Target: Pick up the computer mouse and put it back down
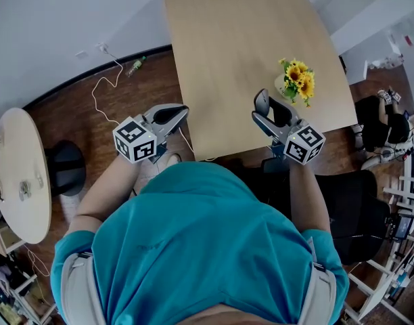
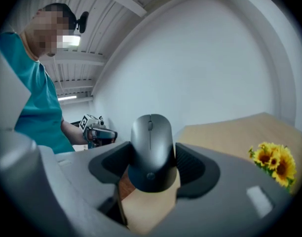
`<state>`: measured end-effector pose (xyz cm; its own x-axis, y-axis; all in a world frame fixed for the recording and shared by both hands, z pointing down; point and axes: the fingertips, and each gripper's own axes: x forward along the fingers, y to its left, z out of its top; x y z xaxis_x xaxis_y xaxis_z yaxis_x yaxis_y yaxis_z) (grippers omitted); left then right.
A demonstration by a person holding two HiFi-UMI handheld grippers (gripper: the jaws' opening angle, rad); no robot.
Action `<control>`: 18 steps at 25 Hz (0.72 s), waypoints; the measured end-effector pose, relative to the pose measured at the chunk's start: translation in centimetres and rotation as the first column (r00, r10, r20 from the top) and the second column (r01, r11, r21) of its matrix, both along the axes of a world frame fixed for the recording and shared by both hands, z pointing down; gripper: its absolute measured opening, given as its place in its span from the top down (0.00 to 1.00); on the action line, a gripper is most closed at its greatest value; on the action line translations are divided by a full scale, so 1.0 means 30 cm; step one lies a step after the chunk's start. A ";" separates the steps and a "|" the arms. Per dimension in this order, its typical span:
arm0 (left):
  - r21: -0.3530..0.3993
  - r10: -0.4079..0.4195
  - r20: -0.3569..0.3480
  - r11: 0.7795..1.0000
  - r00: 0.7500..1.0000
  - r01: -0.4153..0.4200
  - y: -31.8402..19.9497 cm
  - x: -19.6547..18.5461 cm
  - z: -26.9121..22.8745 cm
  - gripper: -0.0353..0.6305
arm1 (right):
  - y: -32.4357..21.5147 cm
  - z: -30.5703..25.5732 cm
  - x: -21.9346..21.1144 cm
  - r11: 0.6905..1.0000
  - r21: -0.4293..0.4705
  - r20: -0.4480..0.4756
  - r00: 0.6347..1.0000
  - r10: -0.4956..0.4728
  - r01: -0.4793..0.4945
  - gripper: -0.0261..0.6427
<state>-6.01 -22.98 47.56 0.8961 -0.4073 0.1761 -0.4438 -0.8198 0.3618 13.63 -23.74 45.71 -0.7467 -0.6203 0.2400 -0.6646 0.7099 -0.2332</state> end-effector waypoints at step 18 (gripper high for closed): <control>-0.032 -0.029 0.006 0.999 1.000 0.029 0.026 -0.076 0.039 0.94 | -0.178 0.356 -0.082 0.973 -0.225 -0.299 0.945 -0.128 0.060 0.53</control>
<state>-8.30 -22.21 48.74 0.8829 -0.4276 0.1940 -0.4694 -0.7946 0.3851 11.17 -29.09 56.39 -0.6668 -0.4611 0.5855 -0.6600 0.7301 -0.1767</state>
